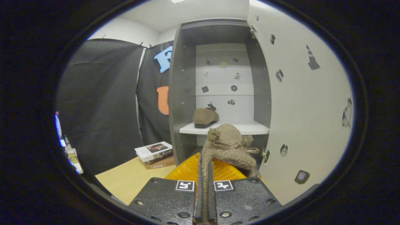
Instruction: Open the shoe cabinet door, grab the shoes and put them into the shoe cabinet, then close the shoe cabinet door.
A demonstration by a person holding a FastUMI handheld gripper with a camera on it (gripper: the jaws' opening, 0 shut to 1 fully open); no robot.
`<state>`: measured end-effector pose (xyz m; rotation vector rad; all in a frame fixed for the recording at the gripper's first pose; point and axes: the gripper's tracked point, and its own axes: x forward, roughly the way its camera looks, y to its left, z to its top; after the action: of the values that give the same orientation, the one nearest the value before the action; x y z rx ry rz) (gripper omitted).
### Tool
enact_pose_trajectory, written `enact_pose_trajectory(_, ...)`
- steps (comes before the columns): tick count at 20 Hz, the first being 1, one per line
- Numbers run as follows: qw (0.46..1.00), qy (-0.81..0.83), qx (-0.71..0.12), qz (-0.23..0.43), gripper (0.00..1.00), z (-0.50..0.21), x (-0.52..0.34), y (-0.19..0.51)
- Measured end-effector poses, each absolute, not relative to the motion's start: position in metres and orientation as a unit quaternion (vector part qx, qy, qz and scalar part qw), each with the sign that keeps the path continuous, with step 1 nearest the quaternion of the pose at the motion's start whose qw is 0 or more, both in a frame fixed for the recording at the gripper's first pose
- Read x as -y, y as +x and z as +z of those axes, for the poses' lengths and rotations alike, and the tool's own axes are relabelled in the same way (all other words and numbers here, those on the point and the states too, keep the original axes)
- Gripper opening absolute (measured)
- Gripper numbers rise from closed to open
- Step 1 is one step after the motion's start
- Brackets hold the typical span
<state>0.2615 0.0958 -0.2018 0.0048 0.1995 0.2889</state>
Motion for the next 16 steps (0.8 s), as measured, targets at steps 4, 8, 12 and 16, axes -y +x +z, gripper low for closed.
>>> enact_pose_trajectory(4,0.983,0.014,-0.097,0.155,0.1,-0.152,-0.094,0.28)
enact_pose_trajectory(8,0.987,0.001,-0.107,0.118,0.1,-0.117,-0.08,0.331)
enact_pose_trajectory(12,0.988,-0.035,-0.12,0.091,0.1,-0.097,-0.07,0.392)
enact_pose_trajectory(16,0.989,-0.069,-0.108,0.078,0.1,-0.079,-0.064,0.447)
